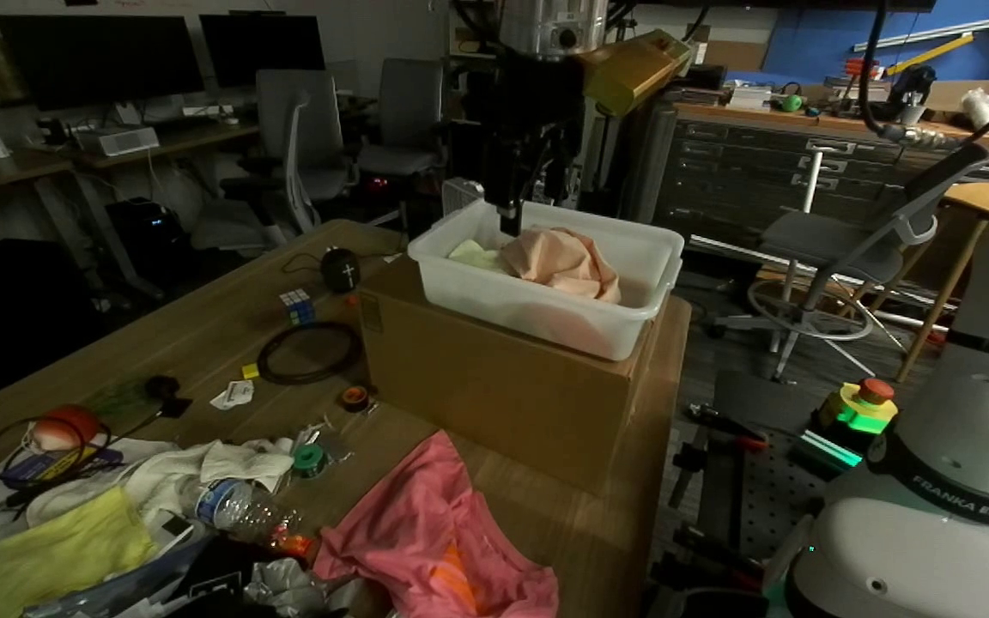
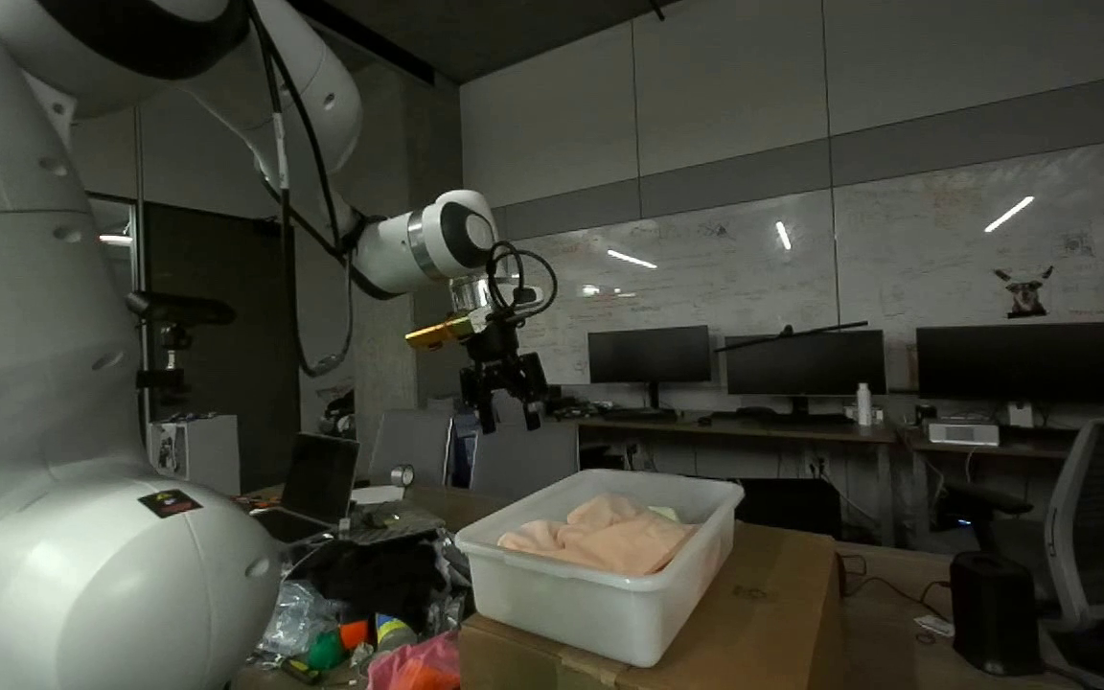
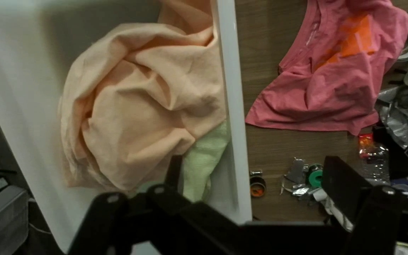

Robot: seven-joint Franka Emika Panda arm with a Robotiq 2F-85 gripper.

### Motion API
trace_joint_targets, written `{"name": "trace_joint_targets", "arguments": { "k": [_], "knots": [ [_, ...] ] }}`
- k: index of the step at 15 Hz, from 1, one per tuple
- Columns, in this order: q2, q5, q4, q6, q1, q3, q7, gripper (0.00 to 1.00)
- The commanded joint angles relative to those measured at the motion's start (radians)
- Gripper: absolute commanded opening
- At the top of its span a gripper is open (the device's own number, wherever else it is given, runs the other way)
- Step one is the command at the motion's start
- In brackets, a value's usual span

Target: Remove the shirts from the white bin and put them on the table

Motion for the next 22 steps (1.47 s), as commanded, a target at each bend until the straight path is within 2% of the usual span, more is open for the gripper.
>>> {"name": "trace_joint_targets", "arguments": {
  "k": [1, 7, 14, 18, 22],
  "knots": [
    [-0.010, 0.052, -0.018, -0.036, -0.024, -0.034, 0.017, 1.00],
    [0.011, 0.115, -0.058, -0.074, -0.059, -0.083, 0.020, 1.00],
    [0.030, 0.194, -0.114, -0.053, -0.080, -0.119, 0.019, 1.00],
    [0.042, 0.168, -0.138, -0.001, -0.095, -0.119, 0.034, 1.00],
    [0.058, 0.142, -0.167, 0.113, -0.101, -0.115, 0.037, 1.00]
  ]
}}
